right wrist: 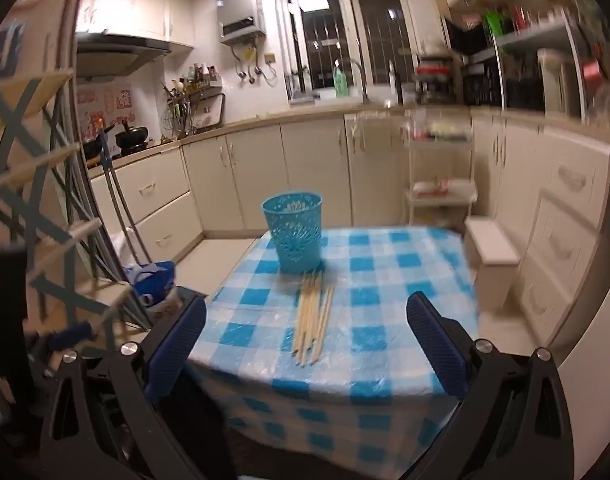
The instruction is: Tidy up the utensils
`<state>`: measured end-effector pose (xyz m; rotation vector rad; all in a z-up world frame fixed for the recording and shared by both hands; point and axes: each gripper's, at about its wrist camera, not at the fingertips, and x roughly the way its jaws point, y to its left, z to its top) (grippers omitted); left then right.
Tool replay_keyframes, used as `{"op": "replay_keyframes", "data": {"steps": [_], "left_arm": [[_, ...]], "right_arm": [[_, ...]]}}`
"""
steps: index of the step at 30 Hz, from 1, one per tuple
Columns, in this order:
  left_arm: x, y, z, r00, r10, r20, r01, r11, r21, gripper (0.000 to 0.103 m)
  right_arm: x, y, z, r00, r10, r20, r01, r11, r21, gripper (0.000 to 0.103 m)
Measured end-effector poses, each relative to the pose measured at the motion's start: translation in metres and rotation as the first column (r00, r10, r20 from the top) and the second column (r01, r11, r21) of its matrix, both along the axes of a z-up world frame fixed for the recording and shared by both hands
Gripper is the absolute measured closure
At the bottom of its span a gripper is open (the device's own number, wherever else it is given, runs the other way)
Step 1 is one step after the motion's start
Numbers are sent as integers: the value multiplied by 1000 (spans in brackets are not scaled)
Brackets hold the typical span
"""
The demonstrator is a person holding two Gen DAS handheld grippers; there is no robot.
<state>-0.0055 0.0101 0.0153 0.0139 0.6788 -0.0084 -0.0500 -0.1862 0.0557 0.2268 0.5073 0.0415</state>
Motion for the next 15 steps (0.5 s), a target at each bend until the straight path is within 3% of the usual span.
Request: {"op": "replay_keyframes", "data": {"steps": [7,15], "left_arm": [[-2,-2,-3,1000,-6,-6,6,1000,5,8],[-4,0,-5,1000,2,-6,-2,1000,0,8]], "right_arm": [[-4,13,-26,997,-9,-73,6,999,-40,7],[-11,23,-25,1000,-5,-25,3,996,-85,7]]}}
